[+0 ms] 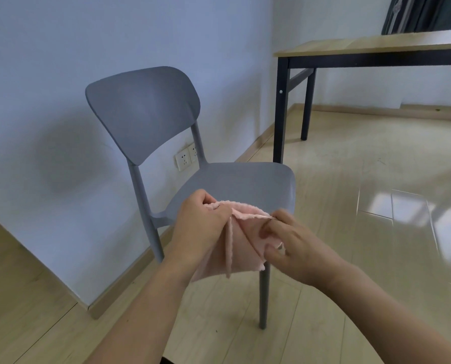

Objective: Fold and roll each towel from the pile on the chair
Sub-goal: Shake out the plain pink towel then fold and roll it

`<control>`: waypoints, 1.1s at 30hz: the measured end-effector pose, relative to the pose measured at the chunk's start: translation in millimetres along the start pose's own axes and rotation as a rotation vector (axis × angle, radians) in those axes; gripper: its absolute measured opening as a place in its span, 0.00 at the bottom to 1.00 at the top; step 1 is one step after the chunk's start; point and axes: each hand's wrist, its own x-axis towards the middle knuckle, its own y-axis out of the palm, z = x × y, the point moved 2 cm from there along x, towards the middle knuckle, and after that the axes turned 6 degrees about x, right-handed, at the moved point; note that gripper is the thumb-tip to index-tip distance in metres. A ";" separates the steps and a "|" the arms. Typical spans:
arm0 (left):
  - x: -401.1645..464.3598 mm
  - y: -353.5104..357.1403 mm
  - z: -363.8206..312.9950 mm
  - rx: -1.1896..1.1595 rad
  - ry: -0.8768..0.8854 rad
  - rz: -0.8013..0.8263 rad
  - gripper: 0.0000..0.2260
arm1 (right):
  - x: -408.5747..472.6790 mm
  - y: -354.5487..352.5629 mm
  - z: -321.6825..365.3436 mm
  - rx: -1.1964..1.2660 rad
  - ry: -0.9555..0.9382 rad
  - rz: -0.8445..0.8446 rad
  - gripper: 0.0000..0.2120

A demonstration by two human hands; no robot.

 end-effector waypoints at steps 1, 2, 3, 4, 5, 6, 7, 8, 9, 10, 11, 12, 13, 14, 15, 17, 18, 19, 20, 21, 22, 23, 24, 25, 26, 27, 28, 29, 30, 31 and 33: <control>-0.1 1.0 -5.9 -0.078 -0.036 0.024 0.02 | -0.7 4.0 2.0 -0.024 -0.001 0.028 0.18; -0.2 1.3 -11.3 -0.168 -0.073 0.054 0.03 | -1.0 7.7 3.2 -0.067 -0.014 0.053 0.27; -0.1 1.1 -15.5 -0.258 -0.104 0.085 0.04 | -0.5 11.3 4.2 -0.118 -0.028 0.070 0.37; 0.2 1.2 -17.8 -0.333 -0.127 0.110 0.04 | 1.1 15.6 4.4 -0.151 -0.030 0.075 0.45; 0.4 1.5 -18.3 -0.382 -0.146 0.130 0.04 | 3.0 19.9 2.9 -0.169 -0.017 0.064 0.50; 1.0 2.7 -17.7 -0.412 -0.161 0.144 0.04 | 5.2 24.0 0.9 -0.178 0.001 0.041 0.52; 1.6 4.3 -15.9 -0.435 -0.176 0.152 0.05 | 7.2 27.4 -1.3 -0.182 0.012 0.008 0.51; 2.1 6.8 -14.3 -0.451 -0.191 0.158 0.06 | 8.5 29.6 -3.1 -0.168 0.024 -0.022 0.48; 2.8 9.2 -12.4 -0.459 -0.203 0.159 0.07 | 9.1 30.3 -4.6 -0.139 0.033 -0.058 0.40; 3.5 11.1 -10.2 -0.455 -0.205 0.155 0.07 | 8.8 29.9 -5.4 -0.115 0.032 -0.097 0.32; 4.1 12.2 -7.8 -0.436 -0.197 0.148 0.08 | 8.4 28.9 -6.3 -0.112 0.024 -0.128 0.25; 4.8 12.1 -4.7 -0.411 -0.184 0.141 0.07 | 8.0 27.2 -7.3 -0.125 0.006 -0.151 0.22; 5.5 11.2 -1.1 -0.389 -0.170 0.135 0.06 | 8.0 25.8 -9.3 -0.136 -0.012 -0.161 0.21; 6.1 9.9 2.8 -0.381 -0.160 0.131 0.05 | 8.5 25.0 -12.1 -0.133 -0.029 -0.150 0.22; 6.5 8.1 6.9 -0.375 -0.157 0.134 0.04 | 8.9 23.3 -14.7 -0.111 -0.047 -0.128 0.22; 8.5 4.7 14.2 -0.323 -0.123 0.147 0.03 | 9.5 18.2 -17.3 -0.010 -0.076 -0.087 0.22; 10.1 3.0 18.2 -0.242 -0.071 0.152 0.03 | 9.4 14.6 -17.8 0.043 -0.078 -0.075 0.22; 11.4 1.2 22.2 -0.132 -0.001 0.160 0.05 | 9.3 11.1 -18.9 0.082 -0.073 -0.075 0.20; 12.8 0.3 26.3 -0.015 0.083 0.177 0.08 | 9.0 8.3 -20.4 0.107 -0.067 -0.078 0.18; 13.2 0.1 29.6 0.084 0.169 0.209 0.10 | 8.7 6.1 -22.2 0.117 -0.064 -0.081 0.15; 13.8 0.5 32.7 0.156 0.240 0.249 0.11 | 8.2 3.9 -23.1 0.119 -0.062 -0.081 0.12; 13.6 0.6 34.7 0.201 0.285 0.291 0.11 | 7.8 2.0 -24.6 0.120 -0.067 -0.083 0.10; 13.4 0.7 36.1 0.242 0.306 0.327 0.11 | 7.0 -0.5 -24.7 0.122 -0.073 -0.084 0.10; 13.5 1.0 37.3 0.293 0.321 0.350 0.12 | 6.1 -3.1 -25.5 0.124 -0.076 -0.085 0.10; 13.7 1.8 37.6 0.349 0.340 0.364 0.13 | 5.2 -6.7 -24.2 0.121 -0.074 -0.088 0.10; 14.6 3.1 37.6 0.400 0.363 0.370 0.13 | 5.0 -10.1 -22.9 0.127 -0.062 -0.087 0.11; 15.6 3.8 37.0 0.436 0.378 0.375 0.10 | 5.1 -14.0 -20.8 0.148 -0.028 -0.072 0.14; 16.1 4.3 36.2 0.450 0.372 0.381 0.08 | 5.8 -17.8 -18.8 0.176 0.017 -0.049 0.18; 17.0 4.5 36.8 0.435 0.337 0.386 0.07 | 6.5 -21.1 -16.7 0.191 0.070 -0.017 0.20; 18.0 4.5 37.6 0.375 0.282 0.389 0.07 | 7.9 -24.6 -15.9 0.193 0.117 0.009 0.19; 19.9 5.7 35.9 0.157 0.157 0.380 0.07 | 12.9 -32.5 -18.5 0.231 0.201 -0.007 0.10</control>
